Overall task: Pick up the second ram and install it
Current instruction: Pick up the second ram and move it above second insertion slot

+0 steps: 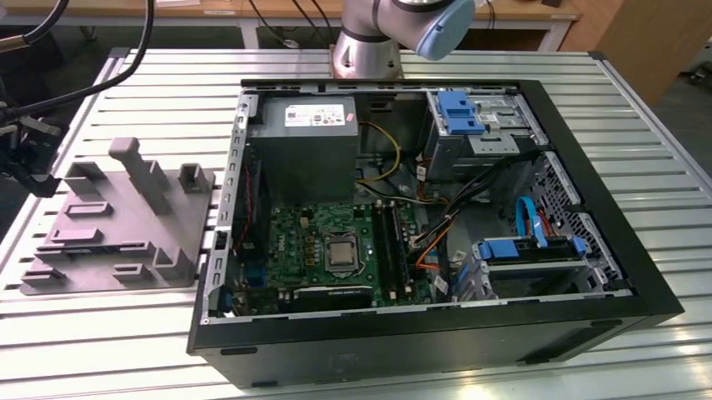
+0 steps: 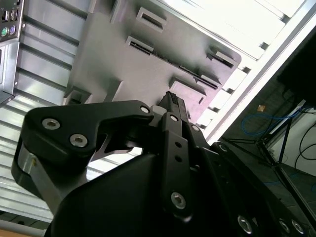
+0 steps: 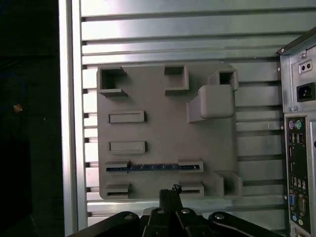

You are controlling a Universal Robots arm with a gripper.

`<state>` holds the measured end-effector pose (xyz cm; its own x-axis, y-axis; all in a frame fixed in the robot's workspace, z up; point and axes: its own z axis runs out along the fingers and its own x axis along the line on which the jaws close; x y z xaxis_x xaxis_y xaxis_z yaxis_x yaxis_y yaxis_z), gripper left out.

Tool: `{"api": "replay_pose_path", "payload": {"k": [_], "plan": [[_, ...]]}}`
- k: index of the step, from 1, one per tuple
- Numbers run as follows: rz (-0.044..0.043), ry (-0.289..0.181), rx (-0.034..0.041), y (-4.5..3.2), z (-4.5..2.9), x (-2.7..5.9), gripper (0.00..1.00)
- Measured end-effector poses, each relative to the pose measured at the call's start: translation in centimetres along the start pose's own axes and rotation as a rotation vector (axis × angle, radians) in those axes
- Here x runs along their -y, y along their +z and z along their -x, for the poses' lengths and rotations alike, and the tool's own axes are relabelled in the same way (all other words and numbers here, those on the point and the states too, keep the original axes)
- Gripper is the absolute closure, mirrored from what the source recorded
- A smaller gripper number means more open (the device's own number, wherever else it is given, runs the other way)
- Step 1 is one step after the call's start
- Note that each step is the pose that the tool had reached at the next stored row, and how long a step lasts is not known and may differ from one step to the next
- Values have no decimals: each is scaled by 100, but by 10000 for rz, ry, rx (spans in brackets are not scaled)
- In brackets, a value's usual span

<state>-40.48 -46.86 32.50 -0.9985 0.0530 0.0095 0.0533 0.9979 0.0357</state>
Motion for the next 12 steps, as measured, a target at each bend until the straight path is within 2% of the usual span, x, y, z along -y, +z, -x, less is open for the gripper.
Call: {"api": "replay_pose_path", "payload": {"k": [12], "plan": [[-21,-2179,-79,12,0,-1,90]]}}
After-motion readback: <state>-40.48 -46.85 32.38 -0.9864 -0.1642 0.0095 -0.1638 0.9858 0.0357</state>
